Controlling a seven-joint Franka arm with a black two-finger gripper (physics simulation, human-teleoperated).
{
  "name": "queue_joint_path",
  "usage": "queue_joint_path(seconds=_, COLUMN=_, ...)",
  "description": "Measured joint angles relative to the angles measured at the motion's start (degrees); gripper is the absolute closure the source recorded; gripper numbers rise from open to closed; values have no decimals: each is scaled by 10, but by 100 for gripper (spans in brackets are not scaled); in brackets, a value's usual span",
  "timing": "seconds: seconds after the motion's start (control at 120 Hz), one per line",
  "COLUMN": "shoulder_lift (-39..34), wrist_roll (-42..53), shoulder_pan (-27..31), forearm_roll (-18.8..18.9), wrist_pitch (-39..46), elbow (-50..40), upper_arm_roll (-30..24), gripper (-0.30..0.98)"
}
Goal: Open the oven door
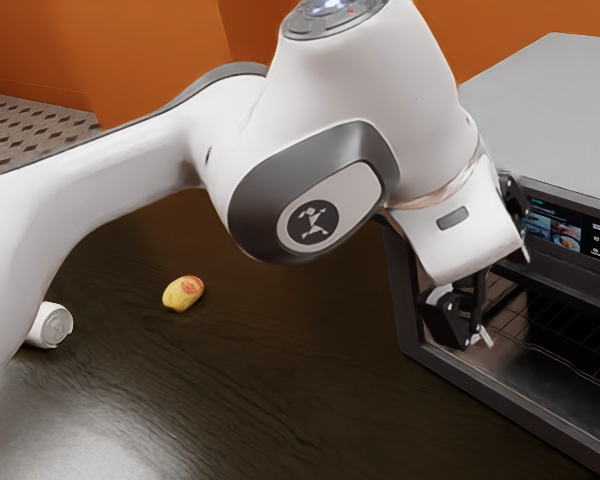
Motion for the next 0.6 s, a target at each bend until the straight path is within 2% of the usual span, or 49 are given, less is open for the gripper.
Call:
queue_joint_path(seconds=0.1, shoulder_lift=-23, wrist_roll=-1, shoulder_pan=1, forearm_roll=0, wrist_pitch=7, elbow=-46, upper_arm_roll=0, gripper=-2)
queue_joint_path(seconds=0.158, shoulder_lift=-92, wrist_roll=-1, shoulder_pan=10, forearm_roll=0, wrist_pitch=22, elbow=-137, upper_arm_roll=-2, gripper=6)
queue_joint_path(seconds=0.192, shoulder_lift=-216, wrist_roll=-2, shoulder_pan=14, forearm_roll=0, wrist_pitch=39, elbow=-258, upper_arm_roll=-1, gripper=20)
queue_joint_path(seconds=0.258, shoulder_lift=-529, wrist_roll=-1, shoulder_pan=-46, forearm_roll=-1, wrist_pitch=45, elbow=-469, upper_arm_roll=5, gripper=13)
queue_joint_path(seconds=0.292, shoulder_lift=-674, wrist_roll=-1, shoulder_pan=-86, forearm_roll=-1, wrist_pitch=22, elbow=-523, upper_arm_roll=12, gripper=11)
queue_joint_path(seconds=0.317, shoulder_lift=-727, wrist_roll=-1, shoulder_pan=-107, forearm_roll=-2, wrist_pitch=1, elbow=-509, upper_arm_roll=31, gripper=9)
queue_joint_path(seconds=0.35, shoulder_lift=-682, wrist_roll=-2, shoulder_pan=-117, forearm_roll=-2, wrist_pitch=-27, elbow=-410, upper_arm_roll=90, gripper=7)
queue_joint_path(seconds=0.367, shoulder_lift=-617, wrist_roll=-4, shoulder_pan=-113, forearm_roll=-1, wrist_pitch=-44, elbow=-331, upper_arm_roll=123, gripper=6)
queue_joint_path(seconds=0.408, shoulder_lift=-397, wrist_roll=-22, shoulder_pan=-88, forearm_roll=1, wrist_pitch=-108, elbow=-73, upper_arm_roll=207, gripper=5)
queue_joint_path(seconds=0.45, shoulder_lift=-254, wrist_roll=-58, shoulder_pan=-61, forearm_roll=4, wrist_pitch=-167, elbow=75, upper_arm_roll=270, gripper=4)
queue_joint_path(seconds=0.525, shoulder_lift=-95, wrist_roll=-124, shoulder_pan=-40, forearm_roll=-3, wrist_pitch=-228, elbow=168, upper_arm_roll=338, gripper=3)
queue_joint_path(seconds=0.6, shoulder_lift=-16, wrist_roll=-184, shoulder_pan=-44, forearm_roll=-55, wrist_pitch=-263, elbow=144, upper_arm_roll=384, gripper=2)
